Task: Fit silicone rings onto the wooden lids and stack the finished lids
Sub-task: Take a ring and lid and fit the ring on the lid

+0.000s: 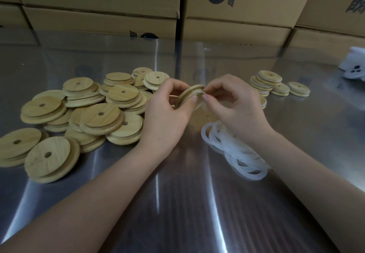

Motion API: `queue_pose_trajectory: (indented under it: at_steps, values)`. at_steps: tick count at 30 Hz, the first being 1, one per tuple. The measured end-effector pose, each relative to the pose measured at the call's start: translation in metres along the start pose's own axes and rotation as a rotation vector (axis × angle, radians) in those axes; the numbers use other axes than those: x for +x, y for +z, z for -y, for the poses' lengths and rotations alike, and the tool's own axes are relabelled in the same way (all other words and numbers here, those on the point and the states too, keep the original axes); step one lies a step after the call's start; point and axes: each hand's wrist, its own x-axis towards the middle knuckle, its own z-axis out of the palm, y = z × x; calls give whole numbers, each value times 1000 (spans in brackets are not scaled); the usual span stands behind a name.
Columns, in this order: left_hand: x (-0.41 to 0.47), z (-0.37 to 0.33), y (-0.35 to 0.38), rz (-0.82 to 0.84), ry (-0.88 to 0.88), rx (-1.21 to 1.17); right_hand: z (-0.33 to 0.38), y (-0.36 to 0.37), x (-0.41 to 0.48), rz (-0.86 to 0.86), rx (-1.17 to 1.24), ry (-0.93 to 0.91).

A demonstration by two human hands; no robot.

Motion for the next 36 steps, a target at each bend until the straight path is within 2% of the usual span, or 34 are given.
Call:
queue_pose_trajectory:
  at_steps: [12, 17, 24, 31, 36]
  values:
    - [-1, 0, -3, 1, 113, 252, -1, 1, -1, 8, -87, -224]
    - [1, 1, -4, -19, 154, 316, 0, 2, -1, 23, -121, -238]
    - [4, 2, -3, -8, 149, 283, -1, 0, 0, 49, -138, -171]
    - [5, 5, -2, -23, 126, 289, -3, 2, 0, 63, -239, -223]
    - [3, 7, -3, -14, 122, 241, -4, 2, -1, 58, -203, -236]
